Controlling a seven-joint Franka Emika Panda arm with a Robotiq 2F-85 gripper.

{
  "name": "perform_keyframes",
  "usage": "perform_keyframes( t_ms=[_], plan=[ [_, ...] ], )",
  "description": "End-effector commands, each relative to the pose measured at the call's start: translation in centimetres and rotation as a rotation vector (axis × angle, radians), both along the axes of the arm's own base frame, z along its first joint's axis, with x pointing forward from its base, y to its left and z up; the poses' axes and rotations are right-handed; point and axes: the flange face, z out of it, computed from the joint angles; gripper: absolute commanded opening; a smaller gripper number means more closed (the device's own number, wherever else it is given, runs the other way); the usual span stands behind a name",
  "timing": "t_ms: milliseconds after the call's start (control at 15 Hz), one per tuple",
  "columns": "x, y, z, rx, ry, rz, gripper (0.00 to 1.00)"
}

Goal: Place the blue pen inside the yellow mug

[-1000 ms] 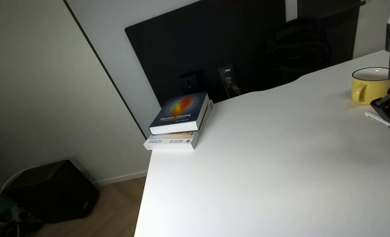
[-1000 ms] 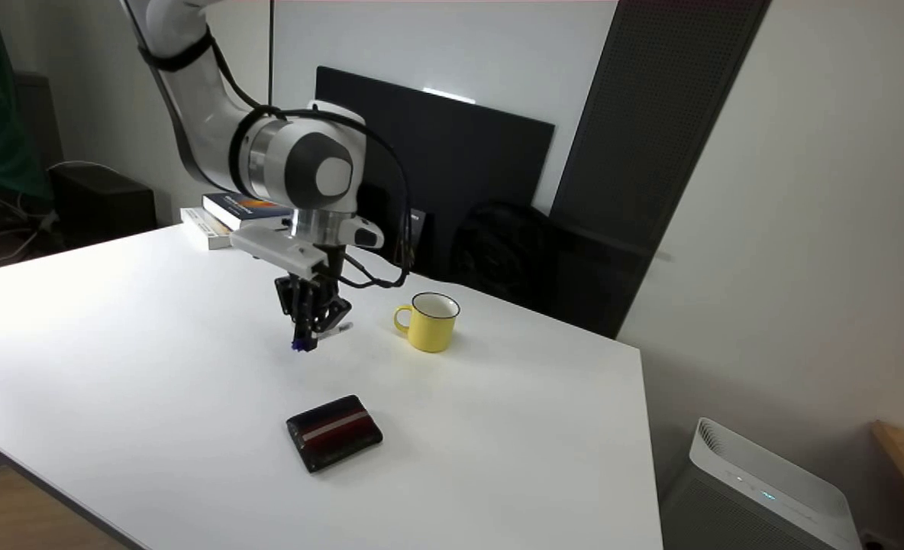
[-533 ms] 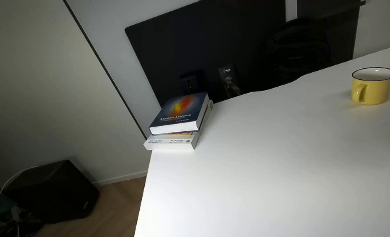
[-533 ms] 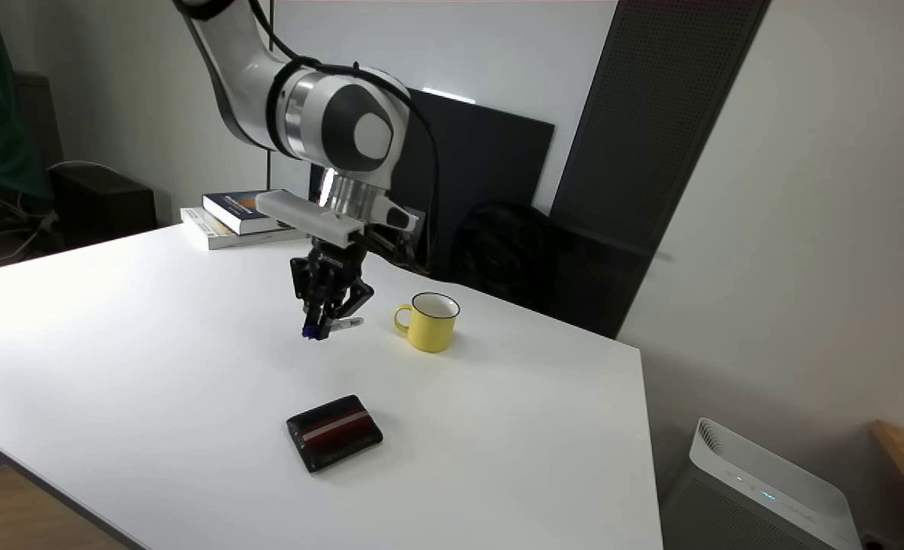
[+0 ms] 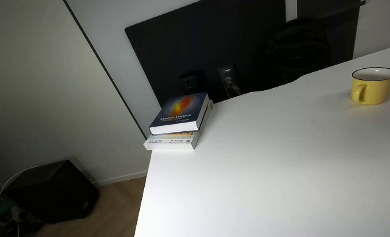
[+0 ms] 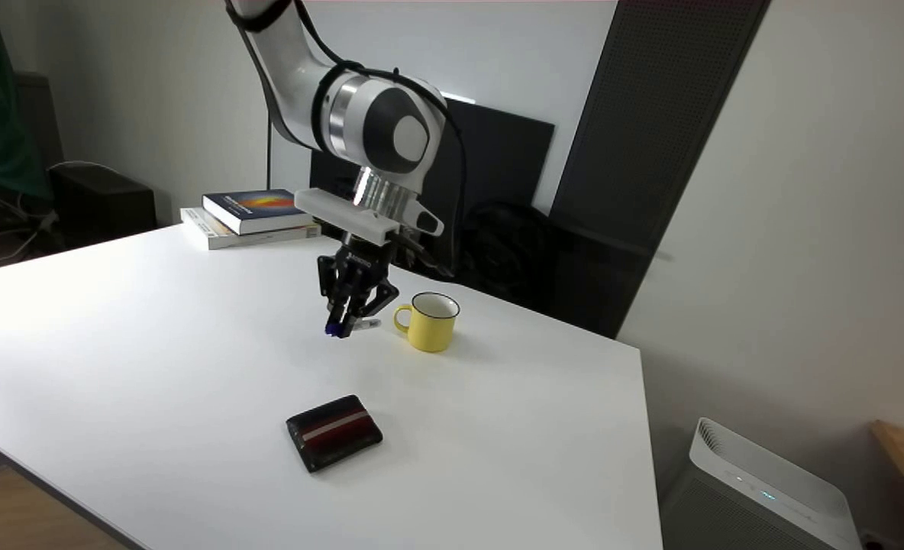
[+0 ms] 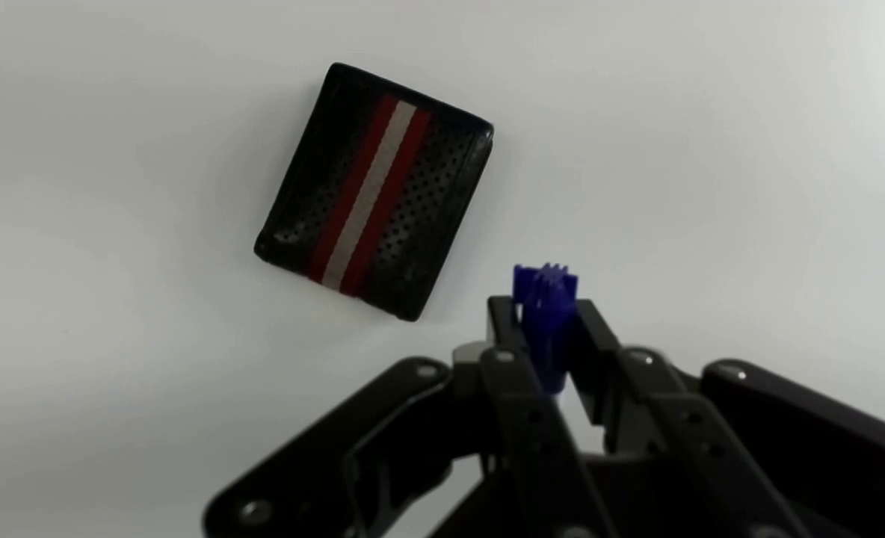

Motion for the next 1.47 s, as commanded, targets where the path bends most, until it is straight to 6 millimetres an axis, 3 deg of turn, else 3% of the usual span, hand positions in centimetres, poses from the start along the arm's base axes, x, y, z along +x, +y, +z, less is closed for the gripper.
perform_keyframes(
  t_ms=[0, 733, 1267, 1333, 1400],
  plan=[
    [2.9, -0.5, -0.4, 0.007, 0.023, -0.005, 0.05],
    [9.2, -2.3, 3.0, -0.029, -0.041, -0.014, 0.05],
    [12.0, -6.1, 2.1, -0.065, -0.072, -0.082, 0.05],
    [10.7, -5.6, 1.9, -0.038, -0.072, -0.058, 0.21],
    [11.0, -5.9, 1.7, -0.041, -0.074, -0.062, 0.21]
  ],
)
